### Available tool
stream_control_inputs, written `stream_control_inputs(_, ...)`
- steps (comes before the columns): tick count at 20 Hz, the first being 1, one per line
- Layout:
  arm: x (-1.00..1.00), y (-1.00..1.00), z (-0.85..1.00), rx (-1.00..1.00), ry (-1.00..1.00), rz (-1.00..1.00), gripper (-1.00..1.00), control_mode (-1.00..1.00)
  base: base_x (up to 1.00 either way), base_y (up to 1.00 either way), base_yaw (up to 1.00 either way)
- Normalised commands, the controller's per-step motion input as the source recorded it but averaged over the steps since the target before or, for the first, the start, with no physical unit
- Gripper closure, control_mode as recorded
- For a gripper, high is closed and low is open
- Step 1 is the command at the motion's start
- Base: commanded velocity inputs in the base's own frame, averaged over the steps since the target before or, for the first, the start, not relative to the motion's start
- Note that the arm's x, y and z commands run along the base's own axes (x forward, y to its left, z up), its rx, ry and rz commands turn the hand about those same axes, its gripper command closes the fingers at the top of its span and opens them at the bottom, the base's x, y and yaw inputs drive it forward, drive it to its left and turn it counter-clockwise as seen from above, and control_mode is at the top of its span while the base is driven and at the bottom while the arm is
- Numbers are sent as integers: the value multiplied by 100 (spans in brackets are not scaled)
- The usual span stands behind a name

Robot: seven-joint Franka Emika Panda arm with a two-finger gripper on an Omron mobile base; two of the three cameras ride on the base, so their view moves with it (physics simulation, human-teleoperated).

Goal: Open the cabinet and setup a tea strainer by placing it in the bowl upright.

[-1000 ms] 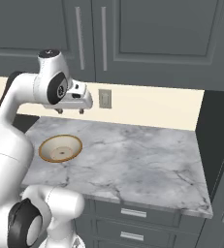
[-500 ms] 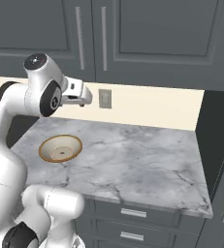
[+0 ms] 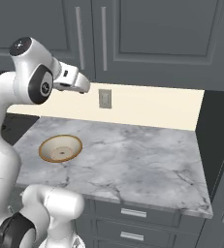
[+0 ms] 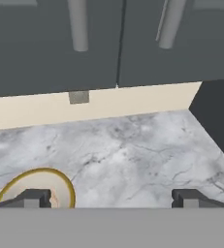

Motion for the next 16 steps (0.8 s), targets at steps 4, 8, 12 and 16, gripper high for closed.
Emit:
stream_control_inputs(4, 0, 0, 73, 10, -13, -2, -100, -100, 0, 0, 0)
stream_control_inputs(8, 8, 0, 59, 6, -19, 2, -100, -100, 0, 0, 0)
stream_control_inputs(12, 19, 0, 22, 0, -22, 9, -100, -100, 0, 0, 0)
stream_control_inputs(16, 48, 0, 0, -1, -20, 16, -100, -100, 0, 0, 0)
